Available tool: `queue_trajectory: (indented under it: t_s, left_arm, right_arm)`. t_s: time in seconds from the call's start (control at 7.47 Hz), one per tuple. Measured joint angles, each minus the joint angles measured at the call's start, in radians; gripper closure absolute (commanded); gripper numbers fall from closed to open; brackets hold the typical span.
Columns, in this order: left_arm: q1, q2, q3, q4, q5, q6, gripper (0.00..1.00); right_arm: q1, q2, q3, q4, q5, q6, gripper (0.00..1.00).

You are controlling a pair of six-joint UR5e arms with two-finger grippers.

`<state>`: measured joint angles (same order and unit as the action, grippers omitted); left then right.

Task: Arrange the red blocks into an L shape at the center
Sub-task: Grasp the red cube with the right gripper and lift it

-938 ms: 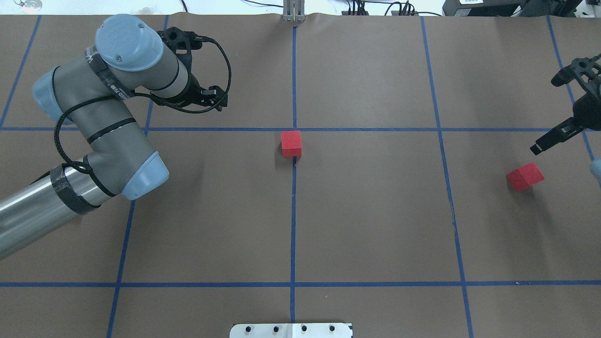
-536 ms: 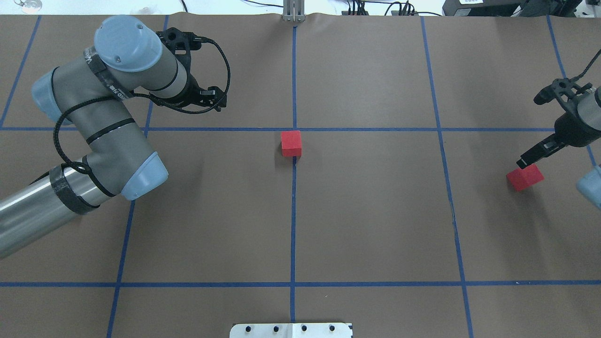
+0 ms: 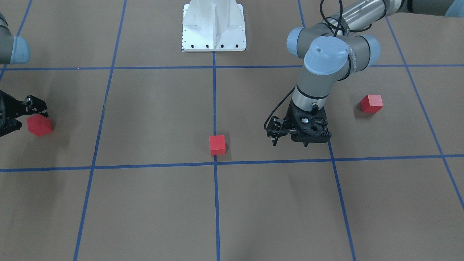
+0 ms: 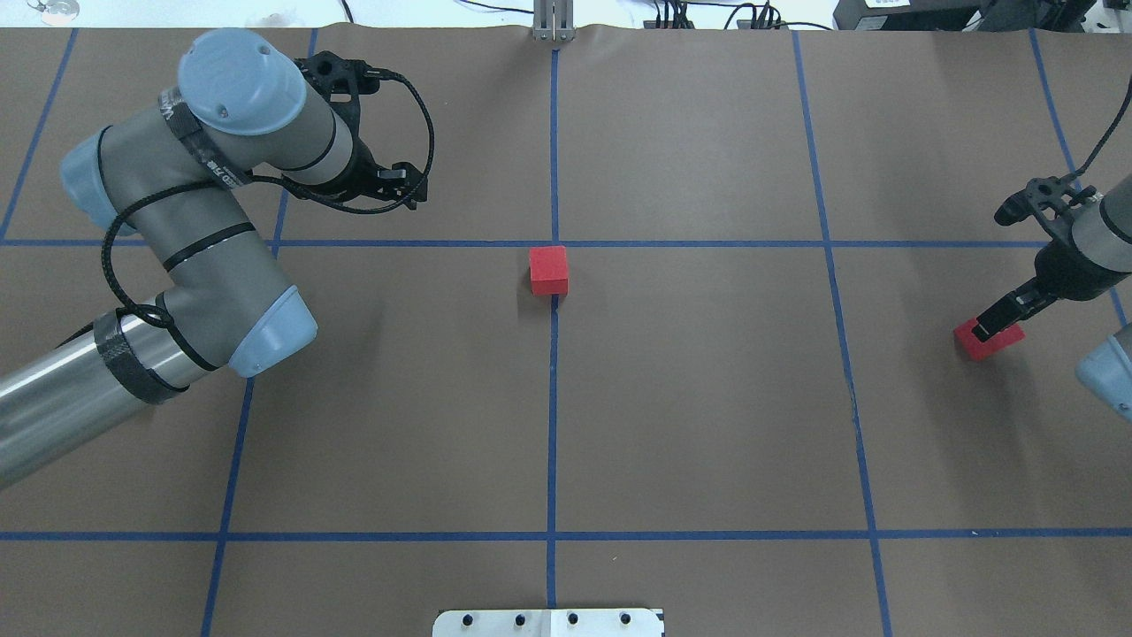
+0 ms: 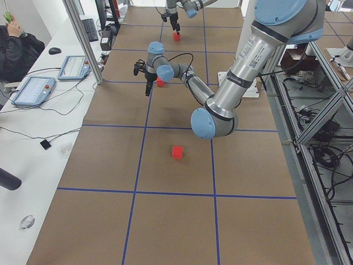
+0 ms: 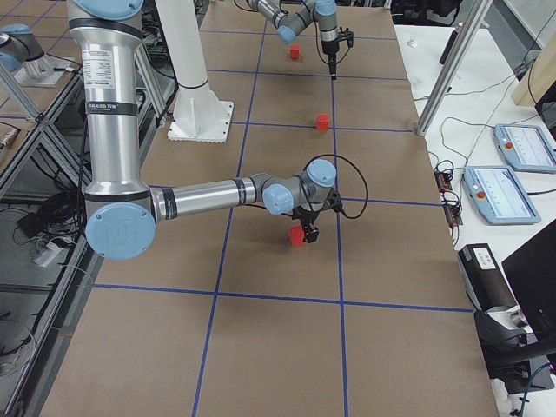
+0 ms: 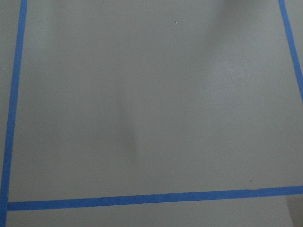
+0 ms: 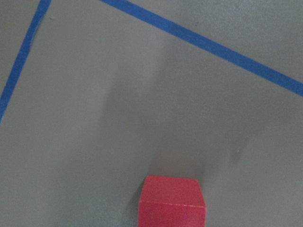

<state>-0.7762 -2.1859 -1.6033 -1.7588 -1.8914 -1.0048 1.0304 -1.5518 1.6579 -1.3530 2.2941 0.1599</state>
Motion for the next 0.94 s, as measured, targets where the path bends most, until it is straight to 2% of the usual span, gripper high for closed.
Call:
queue_trajectory:
  t_s: [0.27, 0.4, 0.54, 0.67, 0.94]
  left_arm:
    - [0.001, 0.0, 0.0, -0.001, 0.0, -0.001, 0.01]
    - [0.001, 0.0, 0.0, -0.001, 0.0, -0.001, 0.01]
    - [0.001, 0.0, -0.001, -0.001, 0.0, -0.001, 0.01]
    - [0.002, 0.0, -0.001, -0.001, 0.0, -0.002, 0.01]
    - [0.005, 0.001, 0.002, -0.002, 0.0, -0.003, 0.01]
  right_arm:
    - [-0.022, -0.003, -0.019, 0.0, -0.01, 0.001, 0.07]
    - [-0.025, -0.01, -0.021, 0.0, -0.012, 0.001, 0.28]
    - [-0.026, -0.02, -0.02, 0.001, -0.013, 0.002, 0.79]
    - [-0.027, -0.024, -0.019, 0.0, -0.016, 0.003, 0.99]
    - [-0.03, -0.024, -0.016, 0.0, -0.041, 0.006, 1.0]
